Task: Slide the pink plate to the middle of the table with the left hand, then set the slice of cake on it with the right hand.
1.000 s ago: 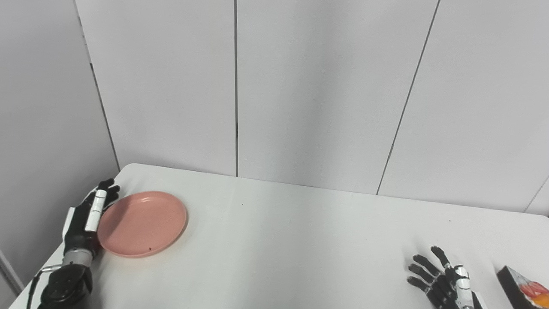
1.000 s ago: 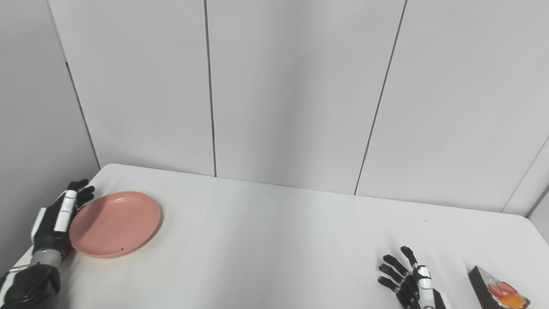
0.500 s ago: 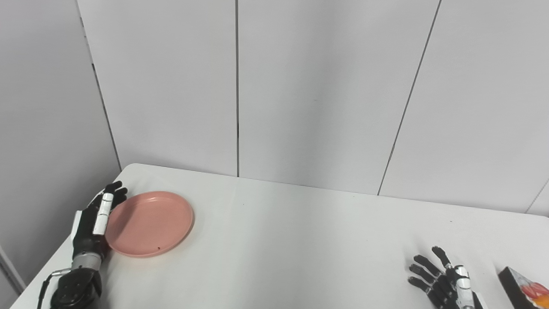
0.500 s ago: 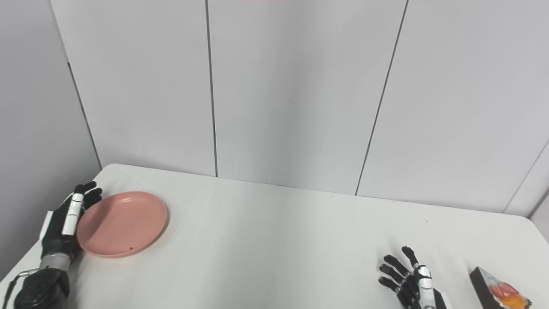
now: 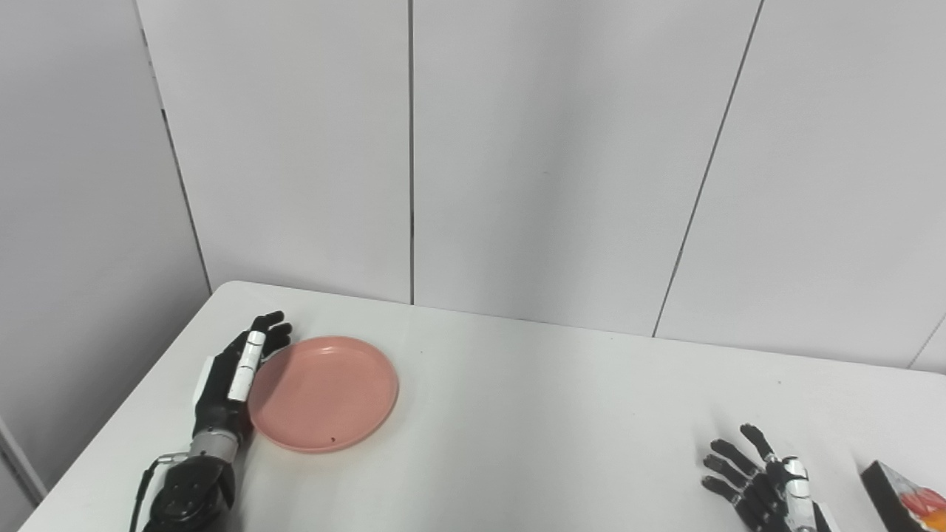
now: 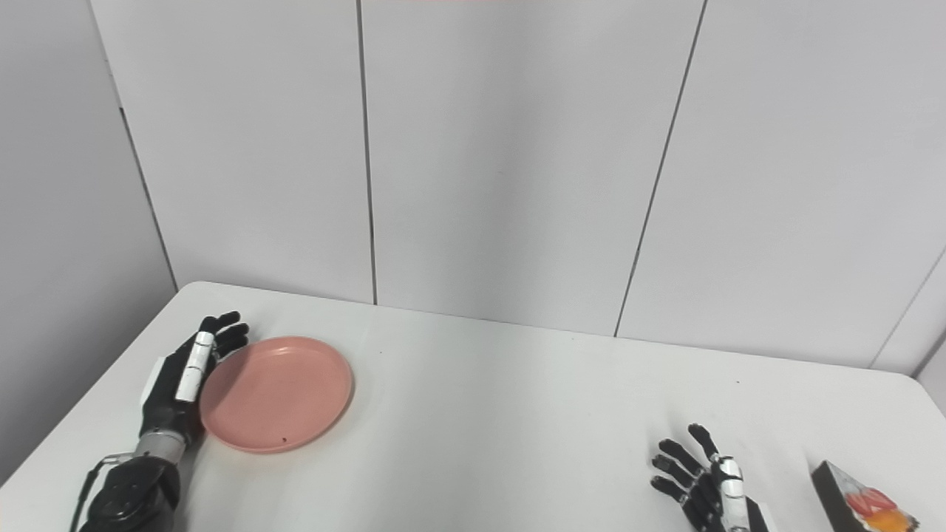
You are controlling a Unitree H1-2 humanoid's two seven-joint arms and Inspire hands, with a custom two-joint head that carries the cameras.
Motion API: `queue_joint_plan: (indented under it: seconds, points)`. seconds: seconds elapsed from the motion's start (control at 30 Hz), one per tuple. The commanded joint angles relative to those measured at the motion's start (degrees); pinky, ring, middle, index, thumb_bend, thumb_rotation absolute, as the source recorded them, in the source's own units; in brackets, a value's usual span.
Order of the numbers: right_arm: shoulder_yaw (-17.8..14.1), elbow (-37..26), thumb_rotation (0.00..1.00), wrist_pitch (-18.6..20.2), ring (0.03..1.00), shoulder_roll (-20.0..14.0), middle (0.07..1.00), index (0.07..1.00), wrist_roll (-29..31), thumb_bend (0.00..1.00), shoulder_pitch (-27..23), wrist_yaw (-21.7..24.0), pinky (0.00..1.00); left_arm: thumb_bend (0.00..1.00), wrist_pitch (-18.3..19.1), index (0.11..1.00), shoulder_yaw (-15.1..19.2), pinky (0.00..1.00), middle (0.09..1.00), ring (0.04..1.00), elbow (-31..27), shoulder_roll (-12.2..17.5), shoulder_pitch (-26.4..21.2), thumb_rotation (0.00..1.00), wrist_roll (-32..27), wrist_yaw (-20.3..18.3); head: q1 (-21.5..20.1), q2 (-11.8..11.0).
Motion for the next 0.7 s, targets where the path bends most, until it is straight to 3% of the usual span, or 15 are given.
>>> queue_joint_plan:
  seconds: [0.0, 0.4, 0.67]
  points:
    - [0.28, 1.34, 1.00, 0.91, 0.794, -0.02, 0.807, 0.935, 0.15, 0.76, 0.70, 0.71, 0.76, 0.84, 0.15, 0.735, -1.54, 0.77, 0.778, 0.810, -0.72, -0.78, -2.72, 0.87, 1.11, -1.06, 0.01, 0.07]
    - [0.06, 2.08, 1.00, 0.61, 0.784, 0.06, 0.795, 0.938, 0.14, 0.77, 0.60, 1.39, 0.76, 0.85, -0.19, 0.746, -4.87, 0.77, 0.787, 0.812, 1.30, -2.91, -4.00, 0.88, 2.10, -1.90, -1.69, 0.73]
    - [0.49, 2.21, 1.00, 0.28, 0.784, 0.12, 0.799, 0.936, -0.62, 0.76, 0.52, 1.34, 0.74, 0.84, -0.72, 0.739, -6.92, 0.78, 0.781, 0.818, 2.89, -4.97, -4.64, 0.88, 2.61, -2.83, -5.08, 1.56]
